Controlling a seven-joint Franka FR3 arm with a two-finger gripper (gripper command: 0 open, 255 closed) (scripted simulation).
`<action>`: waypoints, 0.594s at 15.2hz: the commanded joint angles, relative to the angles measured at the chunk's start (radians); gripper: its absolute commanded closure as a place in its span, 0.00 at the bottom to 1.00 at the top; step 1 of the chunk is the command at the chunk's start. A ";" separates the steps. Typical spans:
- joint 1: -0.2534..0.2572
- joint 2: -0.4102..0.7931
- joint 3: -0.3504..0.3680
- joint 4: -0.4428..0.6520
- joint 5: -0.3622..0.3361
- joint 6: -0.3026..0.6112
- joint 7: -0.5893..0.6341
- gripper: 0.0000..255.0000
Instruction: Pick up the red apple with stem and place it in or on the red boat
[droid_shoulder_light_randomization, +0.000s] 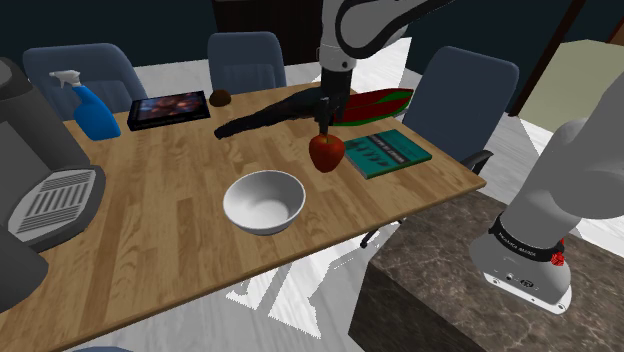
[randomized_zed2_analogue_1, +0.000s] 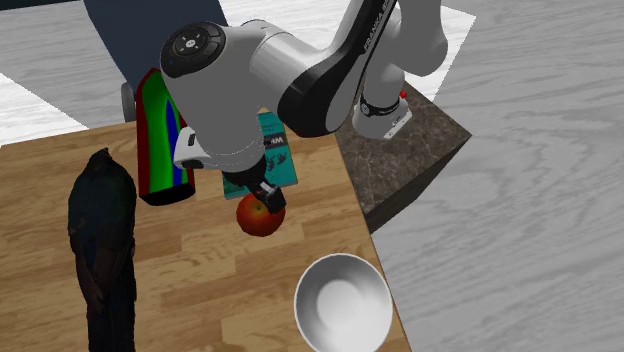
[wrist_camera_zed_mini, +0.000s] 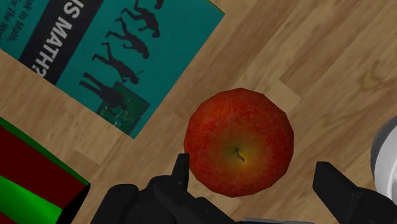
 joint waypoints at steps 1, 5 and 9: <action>0.000 0.012 0.001 -0.017 0.000 0.030 -0.001 0.00; 0.001 0.023 0.001 -0.028 0.000 0.051 0.000 0.00; 0.001 0.023 0.001 -0.028 0.000 0.051 0.000 0.00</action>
